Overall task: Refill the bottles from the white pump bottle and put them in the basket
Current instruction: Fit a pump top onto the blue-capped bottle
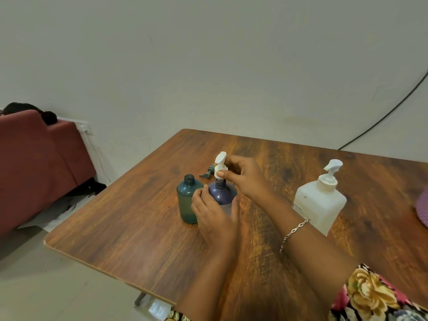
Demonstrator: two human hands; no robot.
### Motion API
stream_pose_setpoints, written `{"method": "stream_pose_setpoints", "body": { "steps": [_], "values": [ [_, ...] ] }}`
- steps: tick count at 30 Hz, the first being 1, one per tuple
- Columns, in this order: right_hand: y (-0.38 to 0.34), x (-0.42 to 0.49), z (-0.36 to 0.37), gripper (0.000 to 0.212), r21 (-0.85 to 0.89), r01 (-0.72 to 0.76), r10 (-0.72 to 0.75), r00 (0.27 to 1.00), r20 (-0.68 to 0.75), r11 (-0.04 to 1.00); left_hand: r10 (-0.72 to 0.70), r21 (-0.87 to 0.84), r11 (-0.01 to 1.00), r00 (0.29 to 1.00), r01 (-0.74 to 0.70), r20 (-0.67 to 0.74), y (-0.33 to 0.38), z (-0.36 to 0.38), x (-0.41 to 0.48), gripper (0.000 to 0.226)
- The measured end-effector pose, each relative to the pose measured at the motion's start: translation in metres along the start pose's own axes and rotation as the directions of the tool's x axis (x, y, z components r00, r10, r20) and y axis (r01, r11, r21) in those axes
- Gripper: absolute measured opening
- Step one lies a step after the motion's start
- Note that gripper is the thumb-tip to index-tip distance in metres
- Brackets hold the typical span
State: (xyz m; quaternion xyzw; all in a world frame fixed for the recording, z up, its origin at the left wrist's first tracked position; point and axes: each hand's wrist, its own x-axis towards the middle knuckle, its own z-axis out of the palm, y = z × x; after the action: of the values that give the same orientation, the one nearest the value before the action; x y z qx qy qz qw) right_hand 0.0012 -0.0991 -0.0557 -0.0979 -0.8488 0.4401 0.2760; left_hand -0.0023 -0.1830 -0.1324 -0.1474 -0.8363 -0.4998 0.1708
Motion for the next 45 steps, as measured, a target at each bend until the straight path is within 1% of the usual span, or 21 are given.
{"method": "stream_pose_setpoints", "body": {
  "steps": [3,7,12,16,18,20,21,23,27,31,33,35,38,40,42,45],
  "values": [
    [0.005,-0.003,0.003,0.021,-0.007,-0.012,0.012,0.999,0.044,1.0,0.014,0.025,1.0,1.0,-0.014,-0.009,0.003,0.0,0.0,0.073],
    [0.013,-0.005,0.003,0.016,0.002,-0.039,0.039,0.998,0.055,0.999,0.004,0.056,0.998,1.0,-0.005,0.007,0.006,-0.003,0.0,0.073],
    [0.014,-0.004,0.005,0.022,0.002,-0.034,0.033,0.997,0.064,0.999,-0.021,0.059,0.998,1.0,0.02,0.018,0.006,-0.005,0.002,0.074],
    [0.014,-0.005,0.006,0.023,-0.035,-0.038,0.04,0.998,0.048,0.999,-0.026,0.061,0.998,0.999,0.023,0.047,0.005,-0.006,0.001,0.075],
    [0.014,-0.005,0.002,0.025,0.028,-0.058,0.056,0.996,0.074,0.998,-0.019,0.063,0.998,0.999,0.016,0.048,0.006,-0.006,0.0,0.074],
    [0.012,-0.007,-0.002,0.032,0.139,-0.068,0.054,0.993,0.106,0.988,-0.008,0.061,0.998,0.999,0.005,0.036,0.007,-0.007,0.001,0.073],
    [0.012,-0.009,-0.003,0.035,0.164,-0.066,0.047,0.992,0.118,0.984,-0.006,0.062,0.998,0.999,0.003,0.034,0.007,-0.007,0.001,0.073],
    [0.011,-0.011,-0.002,0.037,0.166,-0.058,0.035,0.99,0.138,0.984,-0.01,0.066,0.998,0.999,0.008,0.03,0.006,-0.008,0.001,0.073],
    [0.011,-0.01,-0.004,0.035,0.173,-0.047,0.023,0.99,0.139,0.984,-0.005,0.065,0.998,1.0,0.003,0.031,0.008,-0.007,0.0,0.072],
    [0.011,-0.007,-0.006,0.035,0.192,-0.058,0.022,0.982,0.187,0.98,-0.008,0.063,0.998,0.999,0.005,0.047,0.008,-0.007,0.001,0.072],
    [0.014,-0.007,-0.004,0.035,0.206,-0.063,0.024,0.982,0.19,0.976,-0.008,0.067,0.998,0.999,0.005,0.043,0.007,-0.007,0.0,0.072],
    [0.016,-0.006,-0.001,0.033,0.193,-0.068,0.032,0.983,0.18,0.979,0.002,0.064,0.998,1.0,-0.004,0.029,0.005,-0.007,0.0,0.071],
    [0.017,-0.001,-0.002,0.025,0.111,-0.062,0.038,0.979,0.2,0.992,0.01,0.063,0.998,0.999,-0.012,0.033,0.005,-0.006,0.002,0.072],
    [0.016,0.0,-0.005,0.024,0.166,-0.089,0.045,0.967,0.25,0.982,0.004,0.062,0.998,0.999,-0.007,0.044,0.004,-0.007,0.002,0.072],
    [0.017,-0.002,-0.007,0.032,0.27,-0.125,0.043,0.956,0.29,0.955,0.004,0.063,0.998,0.999,-0.006,0.044,0.003,-0.008,0.002,0.072],
    [0.02,-0.004,-0.004,0.033,0.325,-0.134,0.042,0.961,0.274,0.936,0.007,0.069,0.998,1.0,-0.009,0.029,0.001,-0.006,0.004,0.071]
  ]
}}
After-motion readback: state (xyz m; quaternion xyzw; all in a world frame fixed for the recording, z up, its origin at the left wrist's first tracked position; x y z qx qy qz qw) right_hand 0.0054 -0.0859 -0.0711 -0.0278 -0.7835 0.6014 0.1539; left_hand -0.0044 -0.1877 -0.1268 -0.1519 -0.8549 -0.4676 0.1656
